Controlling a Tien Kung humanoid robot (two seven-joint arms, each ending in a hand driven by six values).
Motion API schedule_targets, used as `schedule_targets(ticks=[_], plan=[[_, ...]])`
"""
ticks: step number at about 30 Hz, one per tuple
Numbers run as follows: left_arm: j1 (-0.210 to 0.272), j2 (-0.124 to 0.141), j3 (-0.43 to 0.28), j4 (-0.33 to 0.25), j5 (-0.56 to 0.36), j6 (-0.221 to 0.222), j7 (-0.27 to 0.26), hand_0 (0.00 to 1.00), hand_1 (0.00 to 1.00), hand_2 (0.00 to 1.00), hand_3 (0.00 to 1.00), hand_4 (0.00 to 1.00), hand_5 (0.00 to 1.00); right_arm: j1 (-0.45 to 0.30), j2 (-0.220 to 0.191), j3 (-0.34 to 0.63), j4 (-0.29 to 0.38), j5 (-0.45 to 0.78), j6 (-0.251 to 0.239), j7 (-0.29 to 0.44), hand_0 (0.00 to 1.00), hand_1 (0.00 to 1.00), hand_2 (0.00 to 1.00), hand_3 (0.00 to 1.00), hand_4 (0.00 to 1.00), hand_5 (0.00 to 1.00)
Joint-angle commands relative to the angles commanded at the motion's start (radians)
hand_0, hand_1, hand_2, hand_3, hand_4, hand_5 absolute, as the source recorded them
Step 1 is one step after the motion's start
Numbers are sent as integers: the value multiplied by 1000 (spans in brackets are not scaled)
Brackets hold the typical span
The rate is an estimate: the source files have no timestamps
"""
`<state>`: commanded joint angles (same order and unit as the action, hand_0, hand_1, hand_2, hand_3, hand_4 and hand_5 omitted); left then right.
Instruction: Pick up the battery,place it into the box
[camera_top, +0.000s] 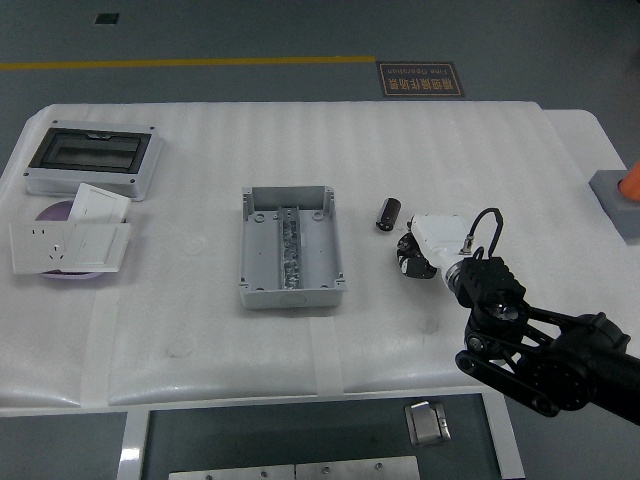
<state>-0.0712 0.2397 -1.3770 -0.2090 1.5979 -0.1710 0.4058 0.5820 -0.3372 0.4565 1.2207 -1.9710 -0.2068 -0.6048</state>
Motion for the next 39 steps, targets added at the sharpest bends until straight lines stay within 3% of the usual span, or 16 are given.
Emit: schedule_targets(ticks=[14,23,24,29,30,39], plan=[[1,0,2,1,-4,3,-5,545,636,528,566,606,23,-4,0,-9,-21,11,-15,9,230,357,418,439,590,301],[0,-1,0,1,-3,2,-5,544,636,528,566,605,24,-5,0,1,-18,16,41,6,229,352,414,435,608,322],[1,-1,0,1,-2,1,-6,543,636,528,566,604,24,-5,0,1,-16,16,44,5,228,353,456,558,653,360],[1,-2,1,2,-4,0,-5,543,636,528,566,604,24,-6,0,2,-13,16,52,1,228,353,456,558,653,360],[1,-2,1,2,-3,0,-5,542,636,529,566,605,24,-6,0,2,-13,17,53,1,249,491,717,844,858,498],[1,-2,4,2,-7,-2,-5,542,637,528,566,604,24,-5,0,0,-13,17,56,0,240,508,750,893,902,522]])
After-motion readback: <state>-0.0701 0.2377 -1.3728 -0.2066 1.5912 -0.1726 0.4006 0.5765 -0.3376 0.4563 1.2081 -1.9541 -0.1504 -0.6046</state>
